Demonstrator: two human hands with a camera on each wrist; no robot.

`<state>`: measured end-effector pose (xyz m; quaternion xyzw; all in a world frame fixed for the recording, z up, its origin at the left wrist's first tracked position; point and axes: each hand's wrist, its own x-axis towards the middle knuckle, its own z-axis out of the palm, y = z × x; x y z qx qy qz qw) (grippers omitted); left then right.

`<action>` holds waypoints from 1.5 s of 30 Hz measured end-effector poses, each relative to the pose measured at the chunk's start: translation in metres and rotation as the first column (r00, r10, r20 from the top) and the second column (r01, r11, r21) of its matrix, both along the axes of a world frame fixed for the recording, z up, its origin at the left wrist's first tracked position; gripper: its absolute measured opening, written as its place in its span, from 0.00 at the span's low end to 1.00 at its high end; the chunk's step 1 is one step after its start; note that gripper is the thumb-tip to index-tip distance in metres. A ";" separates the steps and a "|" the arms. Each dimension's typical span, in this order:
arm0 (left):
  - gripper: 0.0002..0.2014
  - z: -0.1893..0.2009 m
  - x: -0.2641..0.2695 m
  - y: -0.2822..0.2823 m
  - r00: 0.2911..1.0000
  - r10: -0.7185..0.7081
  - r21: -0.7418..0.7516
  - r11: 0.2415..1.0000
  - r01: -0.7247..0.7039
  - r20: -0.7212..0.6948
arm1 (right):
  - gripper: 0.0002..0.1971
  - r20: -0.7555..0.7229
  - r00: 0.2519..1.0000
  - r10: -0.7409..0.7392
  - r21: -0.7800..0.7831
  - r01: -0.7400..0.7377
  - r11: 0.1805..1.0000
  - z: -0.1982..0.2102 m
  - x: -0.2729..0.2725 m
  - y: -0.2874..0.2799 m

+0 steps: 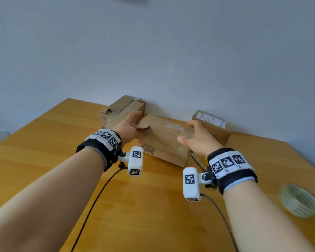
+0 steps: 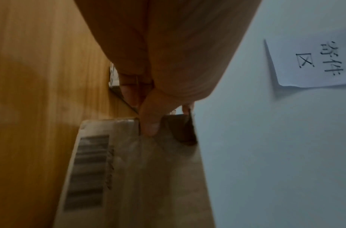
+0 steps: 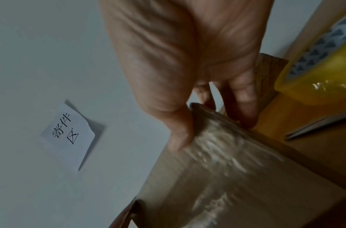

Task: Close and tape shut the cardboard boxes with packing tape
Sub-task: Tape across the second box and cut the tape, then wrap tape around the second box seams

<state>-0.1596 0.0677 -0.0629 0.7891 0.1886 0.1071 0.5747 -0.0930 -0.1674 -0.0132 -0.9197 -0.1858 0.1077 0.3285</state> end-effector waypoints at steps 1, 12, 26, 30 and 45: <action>0.42 0.003 -0.003 0.000 0.999 -0.030 0.007 1.000 0.029 0.019 | 0.37 0.018 1.000 -0.013 0.051 0.012 0.999 0.001 0.000 0.000; 0.13 0.018 -0.009 -0.019 0.990 -0.083 0.075 0.993 0.092 -0.112 | 0.37 0.242 0.970 -0.033 -0.019 0.039 0.999 0.006 -0.009 0.015; 0.13 0.013 -0.015 -0.020 0.997 -0.077 0.141 0.987 0.080 -0.033 | 0.17 0.202 0.972 0.118 -0.328 -0.046 0.944 -0.024 -0.011 0.031; 0.12 0.015 -0.012 -0.023 0.994 -0.076 0.331 0.938 0.100 -0.084 | 0.17 0.195 0.972 0.129 -0.321 -0.061 0.945 -0.024 -0.011 0.032; 0.10 0.000 -0.004 -0.029 0.991 -0.137 0.342 0.930 0.131 -0.005 | 0.13 0.252 0.967 0.044 -0.345 0.048 0.937 -0.028 0.000 0.033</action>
